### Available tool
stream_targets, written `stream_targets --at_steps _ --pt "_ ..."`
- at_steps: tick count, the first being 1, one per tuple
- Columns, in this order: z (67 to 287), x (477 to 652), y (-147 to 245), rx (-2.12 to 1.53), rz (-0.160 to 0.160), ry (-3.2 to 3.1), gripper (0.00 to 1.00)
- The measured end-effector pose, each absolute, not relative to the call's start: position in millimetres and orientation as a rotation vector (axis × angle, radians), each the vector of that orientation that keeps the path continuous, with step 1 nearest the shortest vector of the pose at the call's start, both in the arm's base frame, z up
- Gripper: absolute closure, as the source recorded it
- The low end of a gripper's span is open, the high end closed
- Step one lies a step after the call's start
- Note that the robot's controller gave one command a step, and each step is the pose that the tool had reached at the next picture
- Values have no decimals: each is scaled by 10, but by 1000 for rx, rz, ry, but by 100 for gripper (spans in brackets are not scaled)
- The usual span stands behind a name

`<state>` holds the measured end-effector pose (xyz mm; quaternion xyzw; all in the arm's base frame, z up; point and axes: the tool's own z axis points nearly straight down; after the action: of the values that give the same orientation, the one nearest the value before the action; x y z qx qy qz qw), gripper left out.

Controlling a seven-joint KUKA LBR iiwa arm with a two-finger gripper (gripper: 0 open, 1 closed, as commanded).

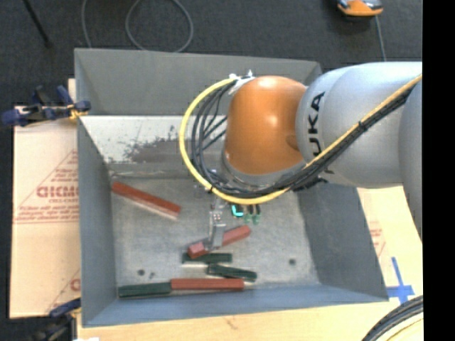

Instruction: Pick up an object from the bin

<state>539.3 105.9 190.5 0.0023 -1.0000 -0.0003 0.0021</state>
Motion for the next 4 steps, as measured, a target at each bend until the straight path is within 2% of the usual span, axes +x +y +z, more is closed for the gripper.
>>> stream_targets --at_steps 1,2,4 --pt "666 5243 577 -81 -1 -3135 0" --pt "720 5275 589 -82 -3 -3145 100" --pt "719 5274 589 -89 -3 -3144 100"
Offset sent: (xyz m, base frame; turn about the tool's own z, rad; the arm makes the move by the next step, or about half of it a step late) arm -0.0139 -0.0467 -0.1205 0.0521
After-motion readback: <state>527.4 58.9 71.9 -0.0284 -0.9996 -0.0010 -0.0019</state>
